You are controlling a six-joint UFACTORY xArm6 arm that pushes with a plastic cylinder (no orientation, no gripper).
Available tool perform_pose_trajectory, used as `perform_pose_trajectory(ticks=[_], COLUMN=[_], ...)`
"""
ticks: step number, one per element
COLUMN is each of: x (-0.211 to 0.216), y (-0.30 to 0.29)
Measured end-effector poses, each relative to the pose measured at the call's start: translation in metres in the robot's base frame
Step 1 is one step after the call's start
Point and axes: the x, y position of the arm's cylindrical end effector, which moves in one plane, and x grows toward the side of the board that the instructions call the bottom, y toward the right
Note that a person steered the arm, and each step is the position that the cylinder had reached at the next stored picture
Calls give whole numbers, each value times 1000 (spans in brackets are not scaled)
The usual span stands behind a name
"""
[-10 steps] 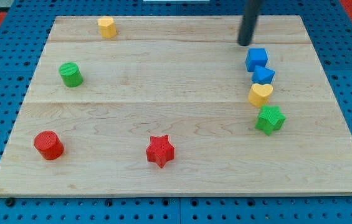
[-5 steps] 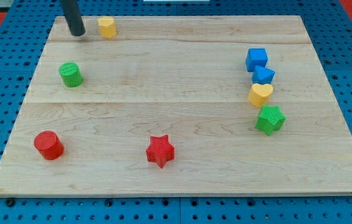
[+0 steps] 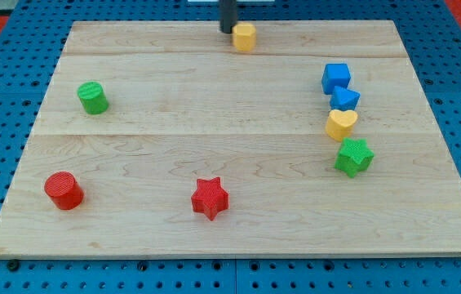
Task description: Move the yellow hexagon closer to the blue cube
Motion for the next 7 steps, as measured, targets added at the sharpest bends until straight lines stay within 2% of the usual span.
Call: perform_pose_trajectory(ticks=[1,2,3,4,5,6,7], x=[8,-7,7,32,65,58,31], y=[39,-23,-34,3,7,31,-11])
